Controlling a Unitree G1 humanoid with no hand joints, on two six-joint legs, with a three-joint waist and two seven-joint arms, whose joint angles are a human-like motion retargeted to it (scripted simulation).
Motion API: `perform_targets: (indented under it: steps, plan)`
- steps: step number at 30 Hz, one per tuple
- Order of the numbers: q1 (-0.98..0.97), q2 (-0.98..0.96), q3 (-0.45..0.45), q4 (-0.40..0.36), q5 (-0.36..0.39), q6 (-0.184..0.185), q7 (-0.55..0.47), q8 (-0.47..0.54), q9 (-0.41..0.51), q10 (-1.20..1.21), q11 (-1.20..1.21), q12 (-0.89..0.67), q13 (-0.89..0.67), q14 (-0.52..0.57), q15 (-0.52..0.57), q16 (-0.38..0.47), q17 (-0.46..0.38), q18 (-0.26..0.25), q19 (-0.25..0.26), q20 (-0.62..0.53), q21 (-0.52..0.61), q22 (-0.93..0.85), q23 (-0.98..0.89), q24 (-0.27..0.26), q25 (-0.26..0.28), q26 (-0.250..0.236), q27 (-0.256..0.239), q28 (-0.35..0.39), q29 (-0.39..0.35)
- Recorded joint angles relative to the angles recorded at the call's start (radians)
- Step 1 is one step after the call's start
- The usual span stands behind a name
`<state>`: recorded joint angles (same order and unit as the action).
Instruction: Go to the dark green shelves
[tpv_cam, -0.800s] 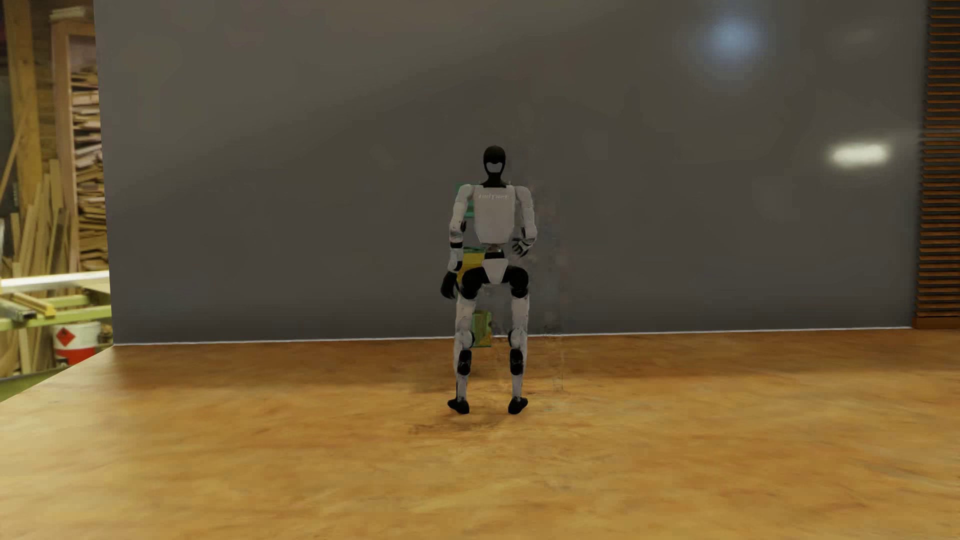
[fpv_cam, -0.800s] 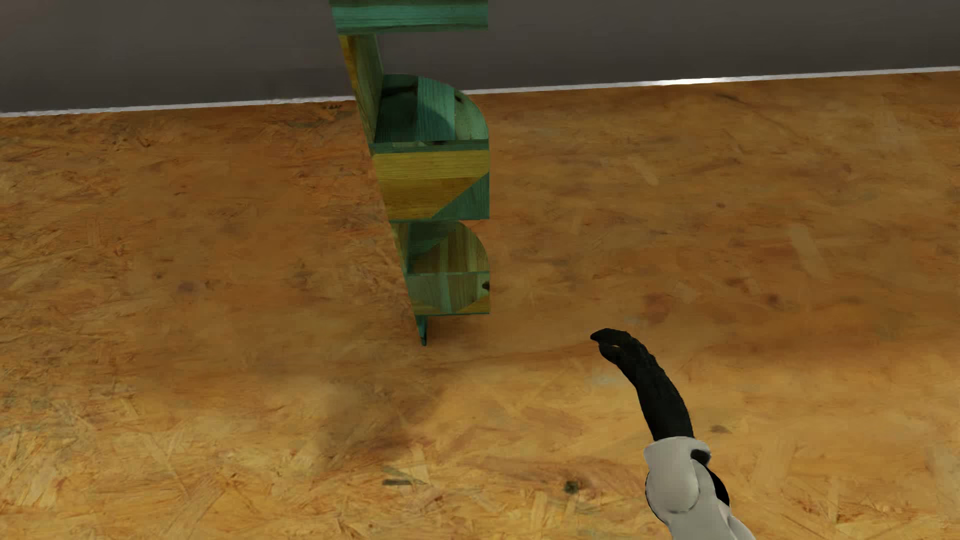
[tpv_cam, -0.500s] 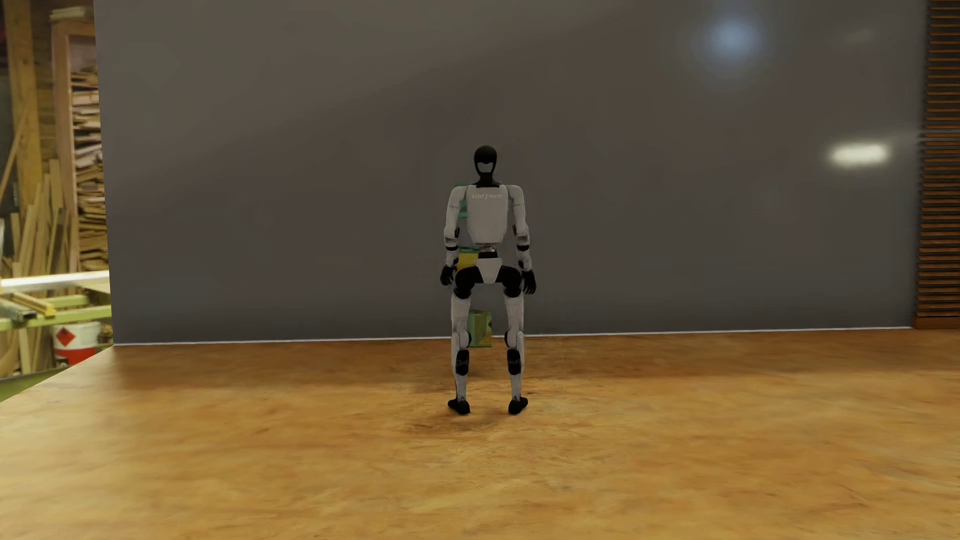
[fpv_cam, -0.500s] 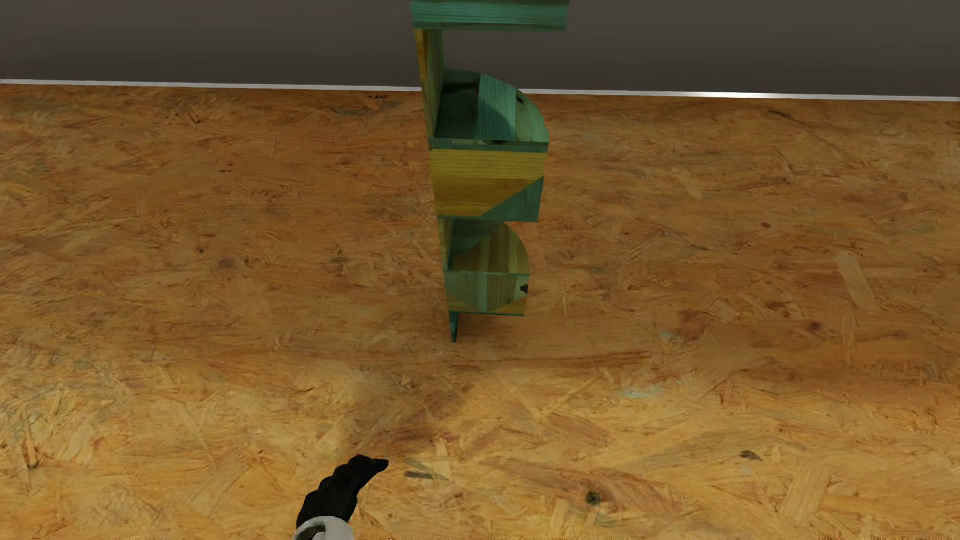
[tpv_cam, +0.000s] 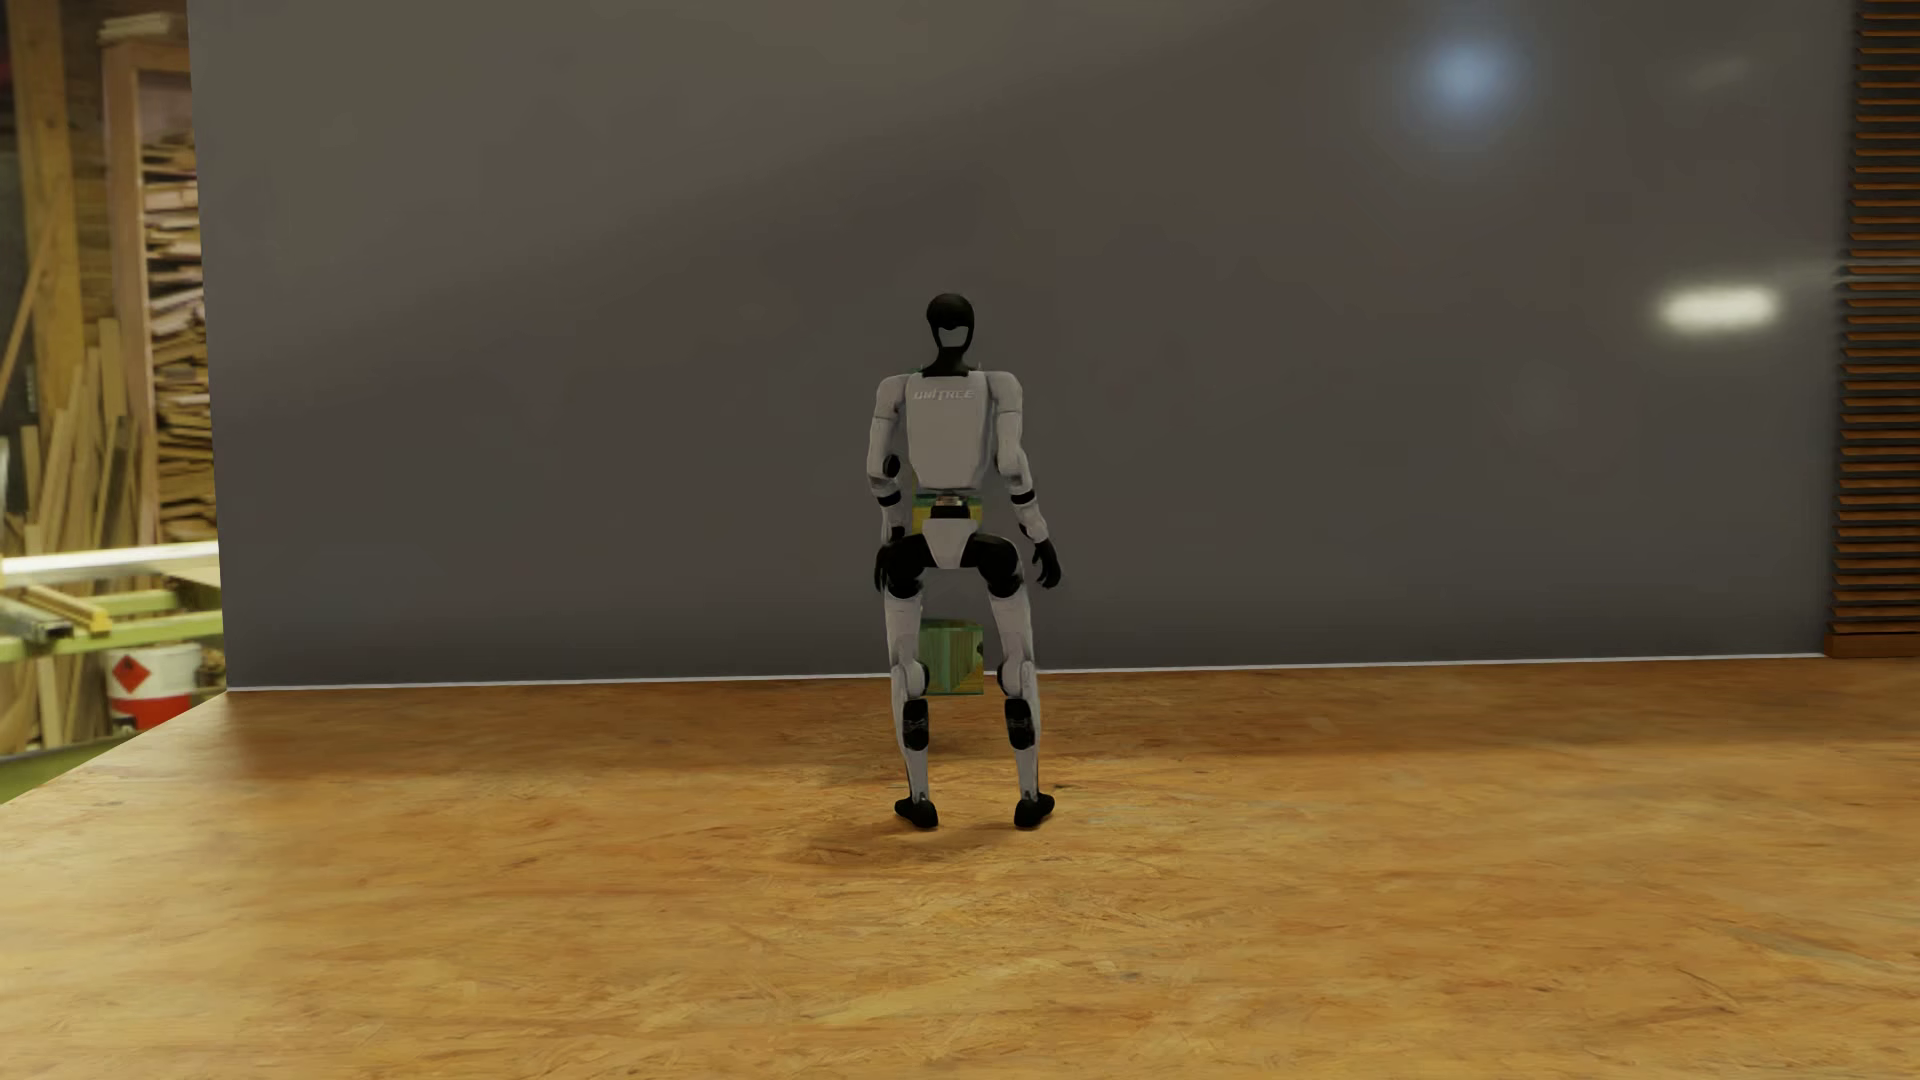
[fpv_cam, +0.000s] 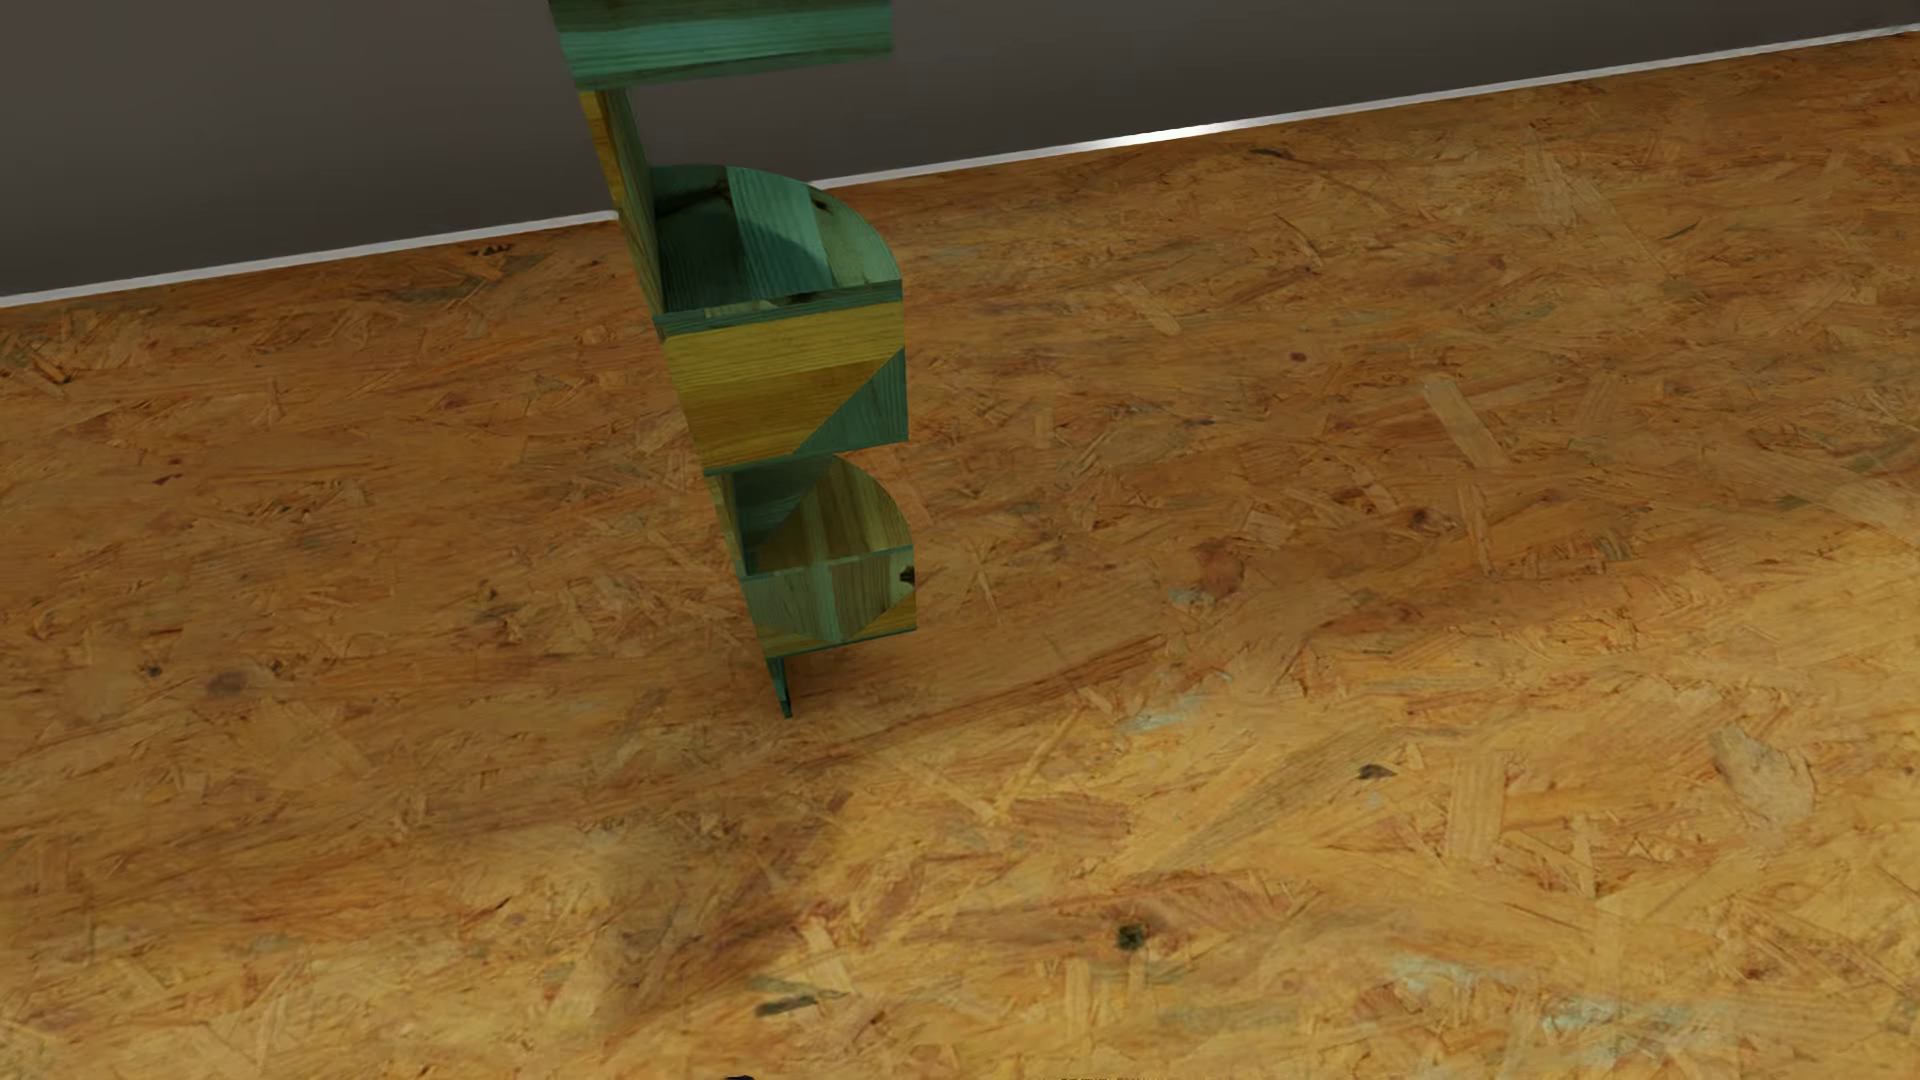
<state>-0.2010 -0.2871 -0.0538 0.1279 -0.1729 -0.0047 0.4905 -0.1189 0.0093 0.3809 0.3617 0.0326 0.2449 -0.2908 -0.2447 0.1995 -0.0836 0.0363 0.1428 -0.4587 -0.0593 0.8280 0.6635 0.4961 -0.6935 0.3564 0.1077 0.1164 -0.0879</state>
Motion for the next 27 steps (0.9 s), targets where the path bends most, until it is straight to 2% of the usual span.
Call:
perform_targets:
  steps: [3, 8, 10, 14, 21, 24, 27]
  plan:
    - [0.016, -0.001, 0.01, 0.006, 0.009, 0.003, 0.039, 0.031, -0.004, -0.004, -0.015, 0.075, -0.032, -0.008, 0.021, -0.004, -0.008, 0.002, 0.005, -0.035, 0.034, 0.07, -0.015, -0.034, -0.002, -0.007, -0.035, 0.012, 0.01]
    - [0.019, 0.016, 0.04, 0.01, 0.004, 0.007, 0.045, 0.035, -0.01, 0.029, -0.021, 0.12, -0.051, -0.031, 0.021, 0.005, -0.007, 0.003, 0.014, -0.021, 0.079, 0.045, 0.027, -0.076, -0.009, -0.018, -0.023, 0.046, 0.032]
    - [0.017, 0.021, 0.05, 0.006, -0.005, 0.008, 0.036, 0.024, -0.011, 0.041, -0.009, 0.095, -0.052, -0.036, 0.014, 0.014, -0.017, 0.004, 0.015, -0.026, 0.085, 0.028, 0.058, -0.073, -0.013, -0.027, -0.008, 0.05, 0.044]
    - [0.008, 0.025, 0.06, -0.006, -0.027, 0.008, 0.006, -0.007, -0.009, 0.062, 0.022, 0.012, -0.047, -0.045, 0.0, 0.018, -0.035, 0.007, 0.016, -0.033, 0.086, -0.025, 0.082, -0.054, -0.02, -0.056, 0.03, 0.049, 0.012]
    - [-0.008, 0.028, 0.069, -0.019, -0.05, 0.006, -0.028, -0.06, -0.004, 0.078, 0.036, -0.012, 0.01, -0.043, -0.004, 0.027, -0.077, 0.013, 0.009, 0.015, 0.073, -0.169, 0.059, -0.022, 0.008, -0.117, 0.035, 0.061, 0.021]
    - [-0.022, 0.023, 0.074, -0.01, -0.048, 0.005, -0.032, -0.071, 0.003, 0.097, 0.041, 0.023, 0.024, -0.044, -0.005, 0.028, -0.076, 0.013, 0.004, 0.039, 0.085, -0.165, 0.052, -0.016, 0.009, -0.106, 0.032, 0.067, 0.027]
    - [-0.029, 0.017, 0.078, -0.003, -0.044, 0.006, -0.028, -0.069, 0.009, 0.107, 0.043, 0.061, 0.031, -0.046, -0.008, 0.028, -0.08, 0.011, 0.002, 0.041, 0.103, -0.102, 0.041, -0.026, 0.007, -0.064, 0.023, 0.066, 0.039]
